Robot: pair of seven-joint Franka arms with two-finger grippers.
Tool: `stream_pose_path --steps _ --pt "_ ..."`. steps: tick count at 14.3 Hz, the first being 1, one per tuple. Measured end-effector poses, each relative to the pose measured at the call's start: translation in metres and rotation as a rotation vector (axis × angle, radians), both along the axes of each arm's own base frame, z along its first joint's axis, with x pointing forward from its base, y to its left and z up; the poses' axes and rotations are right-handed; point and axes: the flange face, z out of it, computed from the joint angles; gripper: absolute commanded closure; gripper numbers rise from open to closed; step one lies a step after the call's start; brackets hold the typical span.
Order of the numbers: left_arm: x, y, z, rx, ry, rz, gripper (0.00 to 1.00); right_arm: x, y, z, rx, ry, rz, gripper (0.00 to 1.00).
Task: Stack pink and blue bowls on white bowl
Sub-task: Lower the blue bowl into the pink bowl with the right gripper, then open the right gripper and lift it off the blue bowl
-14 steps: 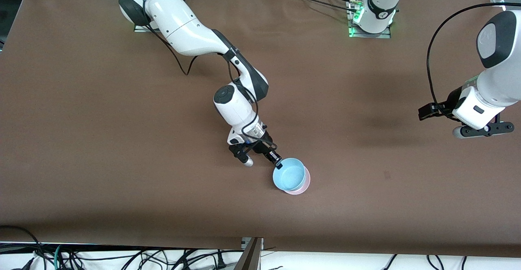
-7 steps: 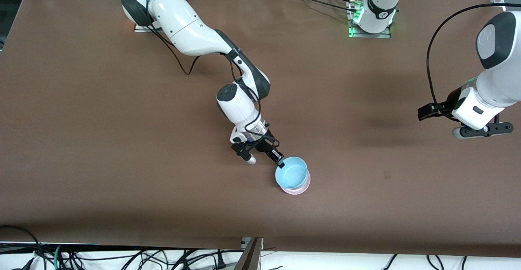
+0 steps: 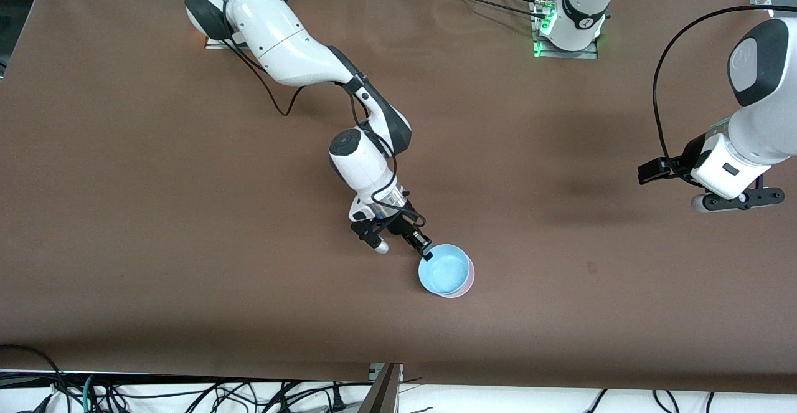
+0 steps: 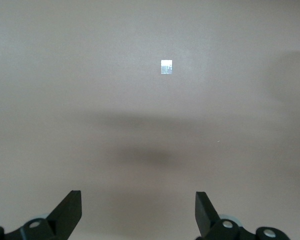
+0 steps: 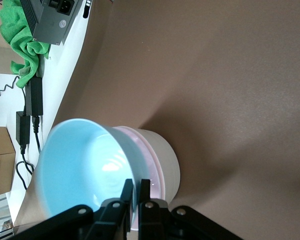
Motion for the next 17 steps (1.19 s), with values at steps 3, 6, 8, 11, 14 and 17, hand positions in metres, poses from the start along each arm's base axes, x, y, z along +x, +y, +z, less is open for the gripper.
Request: stream_pose_path --steps 3,6,8,11,14,17 --pt "0.0 0.0 0.0 0.0 0.0 0.0 0.0 -0.0002 0.0003 -0.0002 -0.001 0.0 0.001 0.9" --pt "0.0 0.0 -0.0001 0.0 0.0 0.0 0.0 -0.0003 0.0004 -0.0002 -0.001 0.0 0.001 0.9" --pt "0.0 0.0 -0.0001 0.0 0.0 0.0 0.0 -0.0005 0.0006 -0.0002 -0.001 0.0 0.001 0.9" --pt "0.0001 0.0 -0.0002 0.0 0.0 0.0 0.0 -0.0012 0.0014 -0.0004 -0.001 0.0 0.003 0.9" --pt "0.0001 0.0 -0.0003 0.0 0.0 0.0 0.0 -0.004 0.0046 -0.0016 -0.002 0.001 0.008 0.86" --pt "0.0002 0.0001 -0.0011 0.0 0.002 0.0 0.0 -0.0066 0.0073 -0.0038 -0.001 -0.001 0.012 0.72"
